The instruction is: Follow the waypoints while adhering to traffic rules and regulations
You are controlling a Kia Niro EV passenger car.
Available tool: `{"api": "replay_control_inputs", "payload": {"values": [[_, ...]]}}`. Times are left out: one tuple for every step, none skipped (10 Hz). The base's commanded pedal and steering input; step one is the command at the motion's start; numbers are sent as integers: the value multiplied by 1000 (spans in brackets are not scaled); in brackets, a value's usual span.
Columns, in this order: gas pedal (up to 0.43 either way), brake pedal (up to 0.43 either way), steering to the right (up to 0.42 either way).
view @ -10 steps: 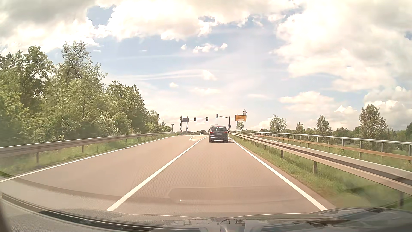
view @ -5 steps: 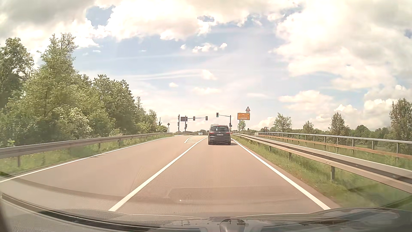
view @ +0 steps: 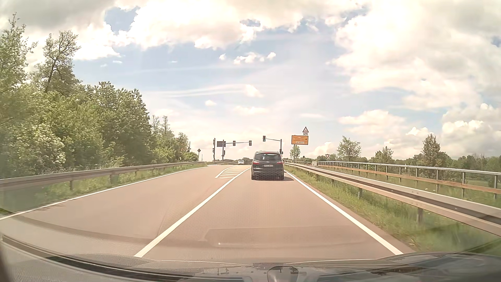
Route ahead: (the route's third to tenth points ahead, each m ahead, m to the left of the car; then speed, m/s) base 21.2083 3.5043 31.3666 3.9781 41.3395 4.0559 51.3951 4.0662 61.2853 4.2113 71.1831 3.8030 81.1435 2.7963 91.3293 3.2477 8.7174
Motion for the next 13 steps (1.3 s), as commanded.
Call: {"api": "replay_control_inputs", "payload": {"values": [[0,152,6],[0,128,6],[0,128,6],[0,122,6],[0,128,6],[0,122,6],[0,104,6],[0,104,6],[0,104,6],[0,104,6],[0,104,6],[0,104,6],[0,104,6]]}}
